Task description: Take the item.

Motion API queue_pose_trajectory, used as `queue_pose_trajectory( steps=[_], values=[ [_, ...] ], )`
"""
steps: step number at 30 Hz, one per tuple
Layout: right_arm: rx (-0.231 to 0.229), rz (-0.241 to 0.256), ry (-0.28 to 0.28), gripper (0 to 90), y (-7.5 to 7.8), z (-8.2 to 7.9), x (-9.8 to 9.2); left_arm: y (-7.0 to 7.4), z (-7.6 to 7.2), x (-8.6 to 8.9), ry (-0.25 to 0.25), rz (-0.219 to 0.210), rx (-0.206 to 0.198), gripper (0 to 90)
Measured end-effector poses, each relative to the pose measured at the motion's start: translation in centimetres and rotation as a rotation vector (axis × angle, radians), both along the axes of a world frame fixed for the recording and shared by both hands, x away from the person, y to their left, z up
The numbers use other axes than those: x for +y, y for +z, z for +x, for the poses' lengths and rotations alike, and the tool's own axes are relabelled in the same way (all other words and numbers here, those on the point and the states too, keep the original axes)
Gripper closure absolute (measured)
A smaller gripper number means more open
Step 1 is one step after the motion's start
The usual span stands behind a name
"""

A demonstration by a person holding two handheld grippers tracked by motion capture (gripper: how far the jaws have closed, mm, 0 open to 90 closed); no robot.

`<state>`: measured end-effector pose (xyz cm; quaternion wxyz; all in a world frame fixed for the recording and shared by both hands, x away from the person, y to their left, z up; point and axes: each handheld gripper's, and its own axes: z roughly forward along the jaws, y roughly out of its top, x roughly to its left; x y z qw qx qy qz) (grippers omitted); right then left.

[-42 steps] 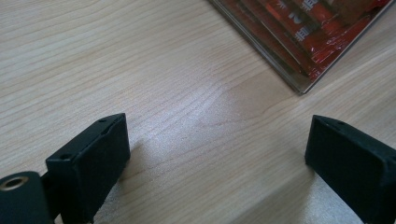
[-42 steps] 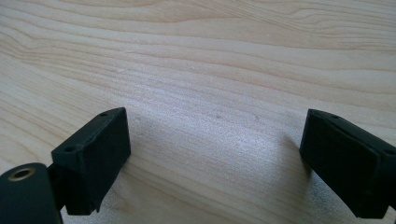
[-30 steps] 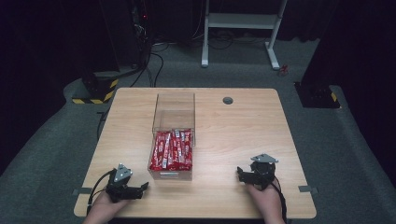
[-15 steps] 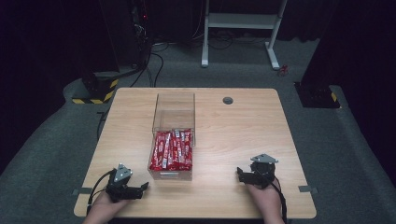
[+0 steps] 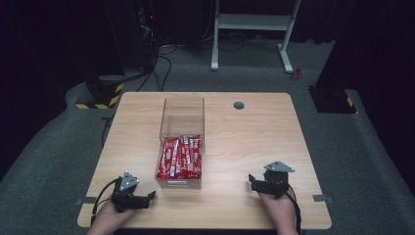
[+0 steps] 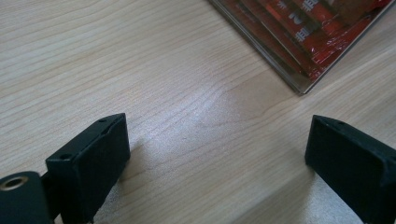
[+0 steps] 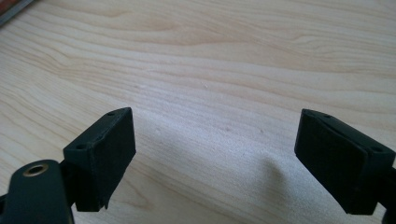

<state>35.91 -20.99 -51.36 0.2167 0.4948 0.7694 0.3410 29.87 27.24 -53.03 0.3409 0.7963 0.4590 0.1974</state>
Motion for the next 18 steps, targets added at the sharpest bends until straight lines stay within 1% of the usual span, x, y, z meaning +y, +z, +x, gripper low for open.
queue_pose_trajectory(
  steps=[2, 5, 10, 18],
  values=[
    [-0.016, 0.001, 0.008, 12.6, 0.1, -0.1, 0.1, 0.0, 0.0, 0.0, 0.000, 0.001, 0.000, 6.9],
    [-0.024, 0.015, 0.018, 12.6, 0.3, -0.2, 0.2, 0.0, 0.0, 0.0, 0.000, 0.000, 0.000, 6.9],
    [-0.036, 0.016, 0.035, 12.6, 0.4, -0.3, 0.5, 0.0, 0.0, 0.0, 0.000, 0.000, 0.000, 6.9],
    [-0.037, 0.020, 0.053, 12.5, 0.4, -0.5, 1.2, 0.0, 0.0, 0.0, -0.002, 0.002, -0.001, 6.9]
  ],
)
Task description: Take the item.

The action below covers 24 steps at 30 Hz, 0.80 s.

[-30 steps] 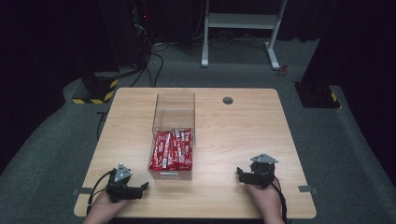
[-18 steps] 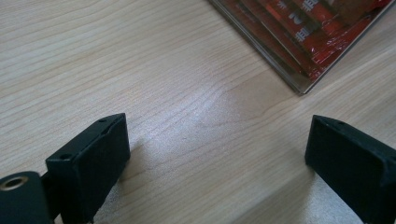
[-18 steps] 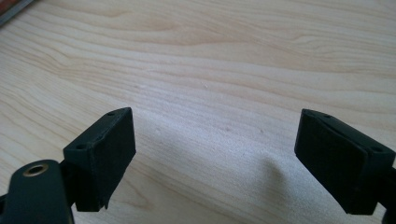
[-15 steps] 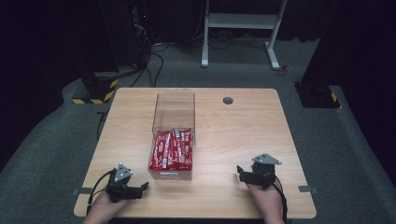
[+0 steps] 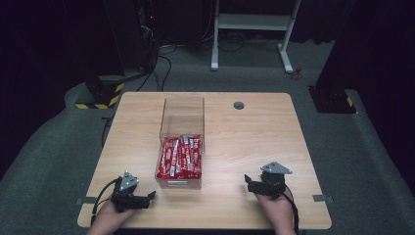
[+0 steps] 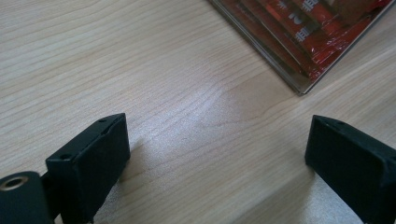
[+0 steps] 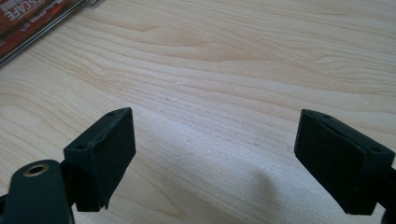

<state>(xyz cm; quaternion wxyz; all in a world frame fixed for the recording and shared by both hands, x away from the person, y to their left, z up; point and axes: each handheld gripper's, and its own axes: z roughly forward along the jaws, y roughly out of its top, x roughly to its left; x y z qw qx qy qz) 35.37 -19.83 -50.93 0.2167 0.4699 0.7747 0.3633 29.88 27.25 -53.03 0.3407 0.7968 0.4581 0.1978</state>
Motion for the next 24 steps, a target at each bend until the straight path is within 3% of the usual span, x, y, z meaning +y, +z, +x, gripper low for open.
queue_pose_trajectory(
  steps=[24],
  values=[
    [0.006, 0.009, 0.084, 12.9, -0.4, -0.8, 2.8, 0.0, 0.0, 0.0, 0.000, 0.000, 0.000, 6.9]
  ],
)
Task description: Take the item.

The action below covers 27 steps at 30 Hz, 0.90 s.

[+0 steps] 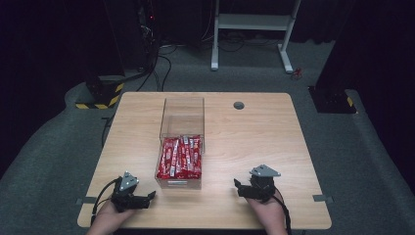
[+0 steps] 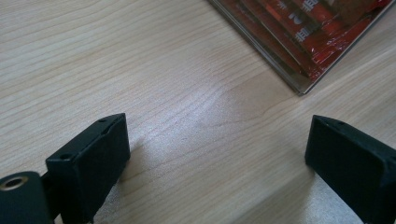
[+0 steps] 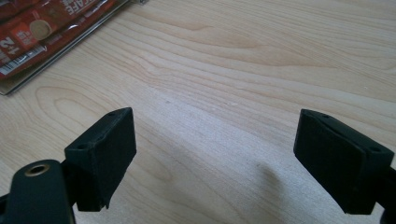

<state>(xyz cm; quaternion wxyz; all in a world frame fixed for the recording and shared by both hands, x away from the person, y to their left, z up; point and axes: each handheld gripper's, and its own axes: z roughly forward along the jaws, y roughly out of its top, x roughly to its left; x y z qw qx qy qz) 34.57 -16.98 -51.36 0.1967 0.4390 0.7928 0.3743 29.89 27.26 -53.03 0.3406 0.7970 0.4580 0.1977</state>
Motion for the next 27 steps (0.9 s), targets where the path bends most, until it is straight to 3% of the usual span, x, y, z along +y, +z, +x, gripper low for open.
queue_pose_trajectory(
  steps=[10, 15, 27],
  values=[
    [-0.013, 0.016, 0.011, 12.9, 0.5, 0.1, 0.1, 0.0, 0.0, 0.0, -0.001, 0.000, 0.001, 6.9],
    [-0.026, 0.045, 0.002, 13.0, 1.7, 0.3, 0.0, 0.0, 0.0, 0.0, -0.003, 0.005, -0.001, 6.9],
    [-0.061, 0.048, 0.019, 13.8, 3.9, 1.6, 1.5, 0.0, 0.0, 0.0, -0.002, 0.003, -0.001, 6.9]
  ],
)
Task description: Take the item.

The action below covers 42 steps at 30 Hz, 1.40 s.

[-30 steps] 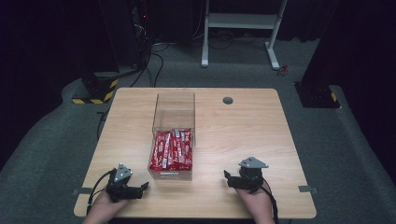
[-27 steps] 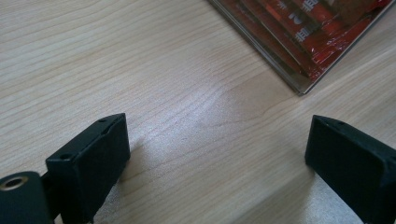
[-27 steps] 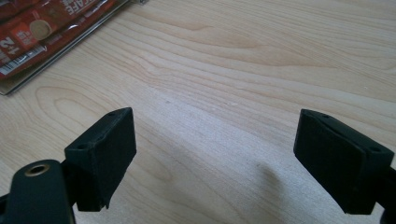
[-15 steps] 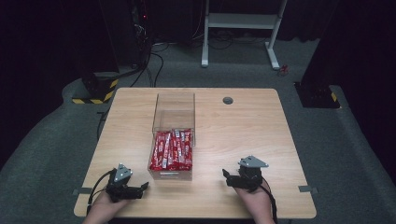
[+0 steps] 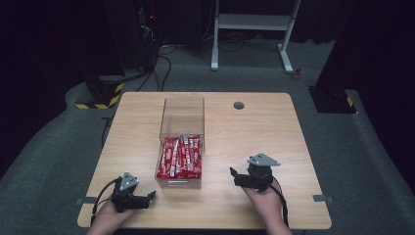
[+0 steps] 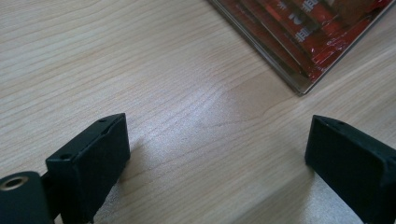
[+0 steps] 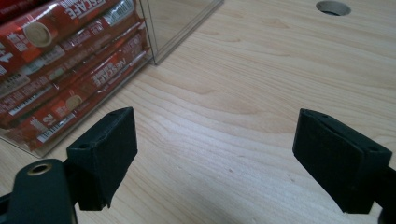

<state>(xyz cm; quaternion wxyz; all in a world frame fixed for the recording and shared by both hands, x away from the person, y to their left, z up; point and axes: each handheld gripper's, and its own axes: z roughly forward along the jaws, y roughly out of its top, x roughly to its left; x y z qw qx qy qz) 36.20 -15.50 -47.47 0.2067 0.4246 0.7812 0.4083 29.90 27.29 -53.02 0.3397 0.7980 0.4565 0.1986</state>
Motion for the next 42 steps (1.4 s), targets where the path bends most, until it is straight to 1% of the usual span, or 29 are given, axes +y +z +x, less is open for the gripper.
queue_pose_trajectory(
  steps=[8, 11, 12, 18, 21, 23, 27, 31, 32, 39, 42],
  values=[
    [-0.011, -0.003, 0.023, 14.7, 0.8, 0.6, 0.9, 0.0, 0.0, 0.0, 0.000, 0.000, 0.000, 6.9],
    [-0.006, -0.005, 0.025, 14.8, 1.1, 0.8, 1.3, 0.0, 0.0, 0.0, 0.001, -0.004, 0.002, 6.9],
    [-0.008, -0.006, 0.029, 14.9, 1.1, 0.9, 1.4, 0.0, 0.0, 0.0, 0.000, 0.001, 0.000, 6.9],
    [-0.022, -0.008, 0.040, 16.1, 1.6, 1.3, 2.1, 0.0, 0.0, 0.0, 0.000, -0.001, 0.001, 6.9],
    [-0.021, -0.005, 0.042, 16.5, 1.8, 1.6, 2.4, 0.0, 0.0, 0.0, 0.000, -0.001, 0.001, 6.9],
    [-0.031, -0.005, 0.046, 16.7, 2.0, 1.8, 2.6, 0.0, 0.0, 0.0, 0.000, -0.002, 0.001, 6.9],
    [-0.037, 0.004, 0.051, 17.5, 2.5, 2.1, 3.4, 0.0, 0.0, 0.0, 0.000, 0.000, 0.000, 6.9],
    [-0.048, 0.006, 0.065, 18.5, 2.8, 2.2, 4.0, 0.0, 0.0, 0.0, 0.000, 0.001, 0.000, 6.9],
    [-0.046, 0.009, 0.066, 18.6, 2.9, 2.1, 4.2, 0.0, 0.0, 0.0, -0.001, 0.001, 0.000, 6.9],
    [-0.070, 0.021, 0.087, 19.7, 3.3, 1.8, 5.0, 0.0, 0.0, 0.0, 0.000, 0.001, 0.000, 6.9],
    [-0.064, 0.023, 0.094, 20.0, 3.3, 1.7, 5.3, 0.0, 0.0, 0.0, 0.000, 0.001, 0.000, 6.9]
  ],
)
